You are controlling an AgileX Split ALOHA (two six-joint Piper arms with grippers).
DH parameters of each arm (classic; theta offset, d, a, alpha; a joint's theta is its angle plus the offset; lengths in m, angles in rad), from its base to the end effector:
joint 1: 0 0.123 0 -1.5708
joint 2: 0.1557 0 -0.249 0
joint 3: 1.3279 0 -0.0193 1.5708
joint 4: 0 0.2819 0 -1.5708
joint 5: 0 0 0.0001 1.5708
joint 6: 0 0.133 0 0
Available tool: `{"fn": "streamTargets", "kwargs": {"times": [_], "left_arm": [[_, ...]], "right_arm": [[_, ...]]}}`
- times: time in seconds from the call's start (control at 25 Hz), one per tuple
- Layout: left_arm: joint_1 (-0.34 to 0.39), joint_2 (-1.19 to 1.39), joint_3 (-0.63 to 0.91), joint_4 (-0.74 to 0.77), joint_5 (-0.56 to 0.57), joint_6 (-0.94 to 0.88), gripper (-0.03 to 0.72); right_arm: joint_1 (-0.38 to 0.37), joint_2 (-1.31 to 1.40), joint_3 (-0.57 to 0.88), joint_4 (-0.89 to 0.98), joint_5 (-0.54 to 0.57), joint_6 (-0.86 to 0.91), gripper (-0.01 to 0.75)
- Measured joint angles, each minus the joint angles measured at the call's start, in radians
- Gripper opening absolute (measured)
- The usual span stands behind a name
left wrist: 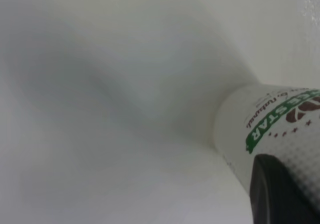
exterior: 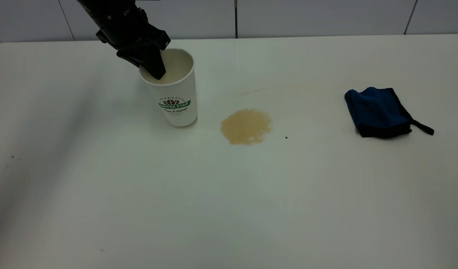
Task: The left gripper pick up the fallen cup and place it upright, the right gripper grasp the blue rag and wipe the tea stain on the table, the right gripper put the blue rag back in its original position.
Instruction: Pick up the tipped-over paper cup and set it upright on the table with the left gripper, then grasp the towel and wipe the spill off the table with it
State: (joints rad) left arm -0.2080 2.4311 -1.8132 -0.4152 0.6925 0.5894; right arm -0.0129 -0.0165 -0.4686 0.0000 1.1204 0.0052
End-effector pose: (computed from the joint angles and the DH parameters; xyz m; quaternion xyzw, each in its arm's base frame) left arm 0.4953 -0.1396 0.0093 0.2511 0.9400 -0.1221 0.1959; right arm 0.0934 -0.0012 0.2571 0.0079 0.8721 -0.0019 0.4893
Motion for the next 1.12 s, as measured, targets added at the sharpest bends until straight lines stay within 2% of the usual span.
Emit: {"fn": "streamTargets", "kwargs": {"times": [0.08, 0.2, 0.32, 0.52, 0.6, 0.8, 1.12], "left_arm": [[0.0, 0.001, 0.0, 0.003, 0.0, -0.014, 0.101], [0.0, 0.002, 0.0, 0.012, 0.0, -0.044, 0.188], [0.0, 0.004, 0.0, 0.021, 0.0, -0.065, 0.329], [0.0, -0.011, 0.0, 0.028, 0.014, -0.104, 0.66], [0.0, -0.044, 0.0, 0.029, 0.032, -0.135, 0.709], [0.0, -0.21, 0.0, 0.049, 0.102, -0.146, 0.69], [0.0, -0.475, 0.0, 0.152, 0.427, -0.147, 0.482]], "right_arm": [[0.0, 0.0, 0.0, 0.0, 0.0, -0.005, 0.583], [0.0, 0.0, 0.0, 0.0, 0.0, -0.005, 0.583], [0.0, 0.0, 0.0, 0.0, 0.0, -0.005, 0.583], [0.0, 0.0, 0.0, 0.0, 0.0, 0.0, 0.583], [0.0, 0.0, 0.0, 0.0, 0.0, -0.005, 0.583], [0.0, 0.0, 0.0, 0.0, 0.0, -0.005, 0.583], [0.0, 0.0, 0.0, 0.0, 0.0, -0.005, 0.583]]}}
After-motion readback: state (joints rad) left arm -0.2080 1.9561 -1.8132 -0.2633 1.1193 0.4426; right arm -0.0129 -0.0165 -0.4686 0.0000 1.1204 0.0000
